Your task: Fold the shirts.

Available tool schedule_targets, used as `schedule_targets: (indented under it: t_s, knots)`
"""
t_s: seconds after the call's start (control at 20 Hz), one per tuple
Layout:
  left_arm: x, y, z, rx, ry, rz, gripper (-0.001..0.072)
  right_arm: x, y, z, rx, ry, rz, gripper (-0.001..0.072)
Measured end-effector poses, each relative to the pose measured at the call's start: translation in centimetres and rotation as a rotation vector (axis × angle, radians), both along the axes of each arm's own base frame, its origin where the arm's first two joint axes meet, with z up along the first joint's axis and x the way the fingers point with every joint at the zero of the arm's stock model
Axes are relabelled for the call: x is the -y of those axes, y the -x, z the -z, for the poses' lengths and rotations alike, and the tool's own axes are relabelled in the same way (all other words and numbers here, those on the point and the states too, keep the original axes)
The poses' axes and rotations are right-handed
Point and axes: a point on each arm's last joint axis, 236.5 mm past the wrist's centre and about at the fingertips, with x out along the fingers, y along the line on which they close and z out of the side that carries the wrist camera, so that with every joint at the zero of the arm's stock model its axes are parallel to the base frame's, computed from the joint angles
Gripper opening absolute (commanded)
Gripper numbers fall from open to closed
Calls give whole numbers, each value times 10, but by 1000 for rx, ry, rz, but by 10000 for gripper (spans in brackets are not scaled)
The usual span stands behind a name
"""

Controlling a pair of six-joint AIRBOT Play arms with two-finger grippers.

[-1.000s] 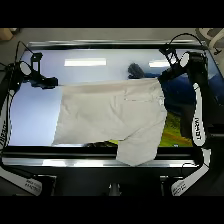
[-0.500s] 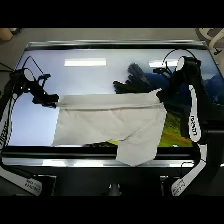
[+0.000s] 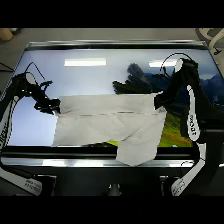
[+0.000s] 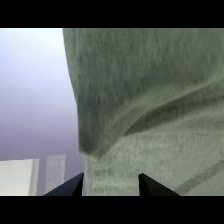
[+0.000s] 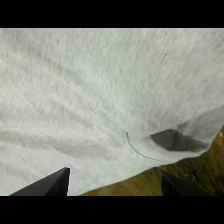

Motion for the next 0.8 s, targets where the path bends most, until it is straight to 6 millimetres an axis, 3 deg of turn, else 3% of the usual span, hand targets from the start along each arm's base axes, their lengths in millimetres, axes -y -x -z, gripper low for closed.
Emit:
schedule_targets:
  t_s: [0.1,0.25,0.5,0.6,0.8]
  knots:
    - [-2,8,-10,-8,5,-9,429,14,3,-12,15,56,-11,540]
    - [-5,38,-18,-27,12,-29,525,20,25,-21,-8,84,-20,539]
    - [-8,130,13,-100,17,-89,520,21,86,-5,-51,87,-31,523]
    - [-6,154,26,-99,21,-104,519,17,108,2,-39,75,-28,522]
    - [3,162,42,-51,48,-144,517,15,138,12,-24,68,-22,523]
